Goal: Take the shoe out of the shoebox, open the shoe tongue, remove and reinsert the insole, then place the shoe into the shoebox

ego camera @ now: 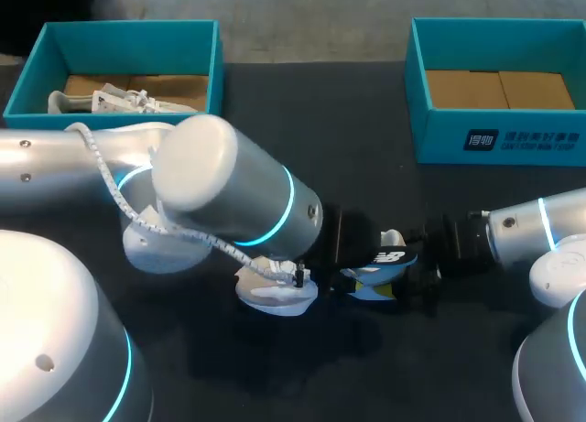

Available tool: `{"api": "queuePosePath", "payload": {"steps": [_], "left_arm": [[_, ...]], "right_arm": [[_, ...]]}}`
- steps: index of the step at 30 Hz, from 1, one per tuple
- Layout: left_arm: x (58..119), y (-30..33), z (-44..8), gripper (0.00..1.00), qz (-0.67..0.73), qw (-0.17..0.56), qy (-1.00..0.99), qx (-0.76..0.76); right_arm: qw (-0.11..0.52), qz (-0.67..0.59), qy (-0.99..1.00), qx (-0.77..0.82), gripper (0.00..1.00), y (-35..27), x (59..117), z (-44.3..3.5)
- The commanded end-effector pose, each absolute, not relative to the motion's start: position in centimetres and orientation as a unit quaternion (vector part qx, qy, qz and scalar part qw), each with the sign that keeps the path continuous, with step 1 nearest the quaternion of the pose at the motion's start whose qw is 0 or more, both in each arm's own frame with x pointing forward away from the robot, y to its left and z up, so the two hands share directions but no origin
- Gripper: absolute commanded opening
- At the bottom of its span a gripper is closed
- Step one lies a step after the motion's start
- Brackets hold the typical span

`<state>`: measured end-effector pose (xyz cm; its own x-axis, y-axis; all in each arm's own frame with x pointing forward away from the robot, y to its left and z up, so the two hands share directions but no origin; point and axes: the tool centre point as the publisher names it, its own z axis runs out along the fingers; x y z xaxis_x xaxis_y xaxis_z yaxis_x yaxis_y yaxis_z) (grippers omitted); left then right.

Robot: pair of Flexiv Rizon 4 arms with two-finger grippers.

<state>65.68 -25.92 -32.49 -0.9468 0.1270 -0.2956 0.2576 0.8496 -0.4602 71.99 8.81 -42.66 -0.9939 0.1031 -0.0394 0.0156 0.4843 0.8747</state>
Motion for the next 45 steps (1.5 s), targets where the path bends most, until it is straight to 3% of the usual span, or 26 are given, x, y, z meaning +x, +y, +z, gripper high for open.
{"api": "queuePosePath", "payload": {"steps": [1, 45], "left_arm": [[65.5, -26.6, -32.9, 0.53, -0.256, 0.130, 0.953, 0.101], [69.6, -27.8, -35.1, 0.35, -0.280, 0.139, 0.947, 0.077]], "right_arm": [[0.044, 0.505, 0.861, 0.035, 0.00, 8.9, 72.0, -42.8], [0.044, 0.505, 0.861, 0.035, 0.00, 8.9, 72.0, -42.8]]}}
